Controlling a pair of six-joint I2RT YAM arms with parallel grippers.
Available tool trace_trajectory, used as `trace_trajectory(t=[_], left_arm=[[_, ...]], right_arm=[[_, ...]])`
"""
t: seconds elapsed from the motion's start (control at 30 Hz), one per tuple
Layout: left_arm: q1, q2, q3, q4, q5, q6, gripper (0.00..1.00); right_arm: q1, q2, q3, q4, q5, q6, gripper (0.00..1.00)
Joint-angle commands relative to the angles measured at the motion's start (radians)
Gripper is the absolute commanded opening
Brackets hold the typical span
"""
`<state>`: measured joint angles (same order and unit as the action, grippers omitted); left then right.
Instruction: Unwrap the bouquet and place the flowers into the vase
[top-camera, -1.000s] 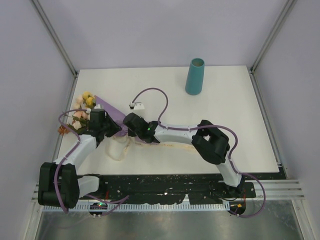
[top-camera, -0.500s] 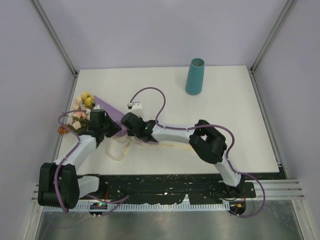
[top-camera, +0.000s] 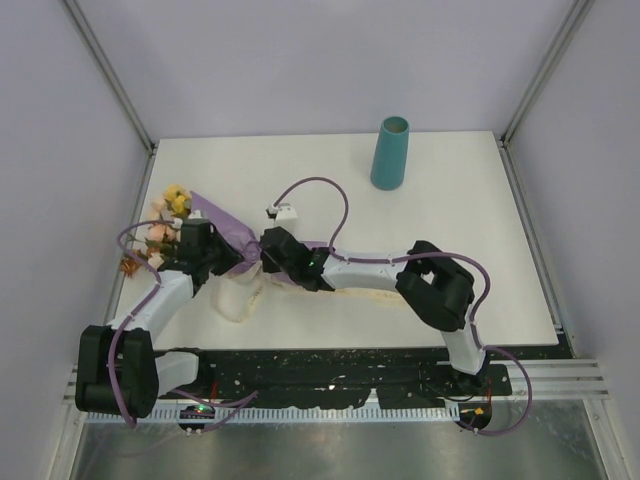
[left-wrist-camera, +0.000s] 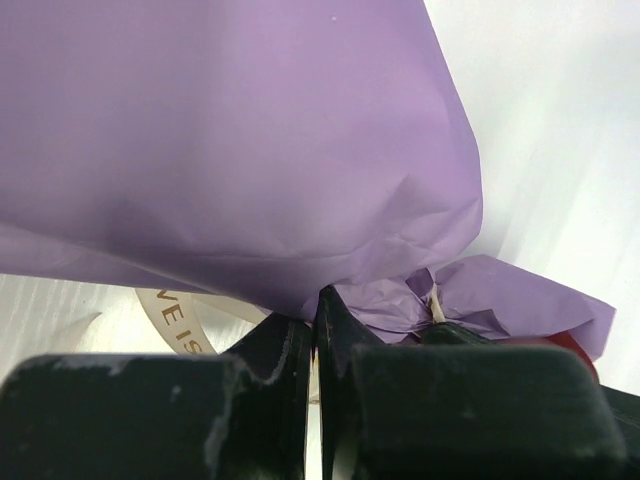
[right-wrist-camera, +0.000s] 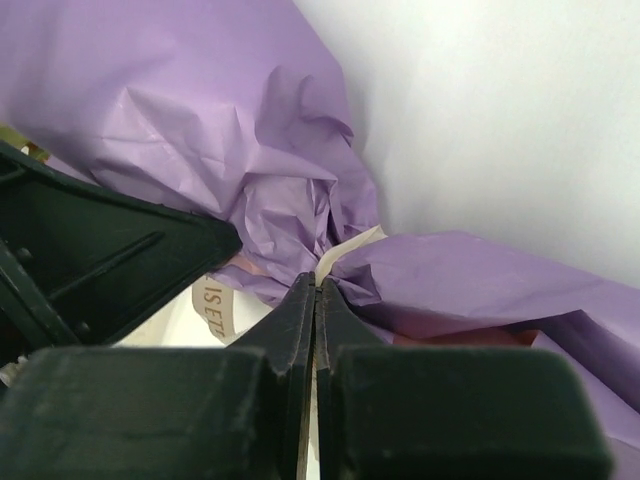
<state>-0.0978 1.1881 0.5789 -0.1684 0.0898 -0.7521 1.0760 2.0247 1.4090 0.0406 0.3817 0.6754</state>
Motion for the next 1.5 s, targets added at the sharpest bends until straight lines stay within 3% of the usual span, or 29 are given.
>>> trace_trajectory(t=[0.0,0.3,0.77,1.13,1.3,1.33,1.4,1.47], left_arm=[[0.000,0.008,-0.019,-0.028,-0.056,0.020,0.07],[0.001,0.019,-0.017,-0.048,-0.071,0.034,0.07],[0.000,0.013,0.009,-0.083,-0.081,0.053,0.06],[0.001,0.011,0.024,-0.098,-0.116,0.060,0.06],[0.001,0.002,0.022,-0.098,-0.107,0.056,0.06],[0.001,-0.001,0.019,-0.098,-0.105,0.054,0.06],[0.001,-0.011,0.015,-0.092,-0.094,0.046,0.06],[0.000,-0.030,0.003,-0.085,-0.094,0.040,0.07]], right_arm=[[-0.010,-0.104,-0.065,0.201,-0.018,0.001,0.05],[-0.030,-0.201,-0.192,0.369,-0.053,-0.028,0.05],[-0.064,-0.219,-0.321,0.682,-0.254,0.013,0.05],[-0.080,-0.254,-0.380,0.760,-0.253,0.030,0.05],[-0.079,-0.251,-0.332,0.673,-0.245,0.004,0.05],[-0.079,-0.244,-0.320,0.610,-0.247,-0.005,0.07],[-0.077,-0.222,-0.282,0.517,-0.253,0.004,0.20],[-0.076,-0.198,-0.246,0.448,-0.265,0.007,0.22]])
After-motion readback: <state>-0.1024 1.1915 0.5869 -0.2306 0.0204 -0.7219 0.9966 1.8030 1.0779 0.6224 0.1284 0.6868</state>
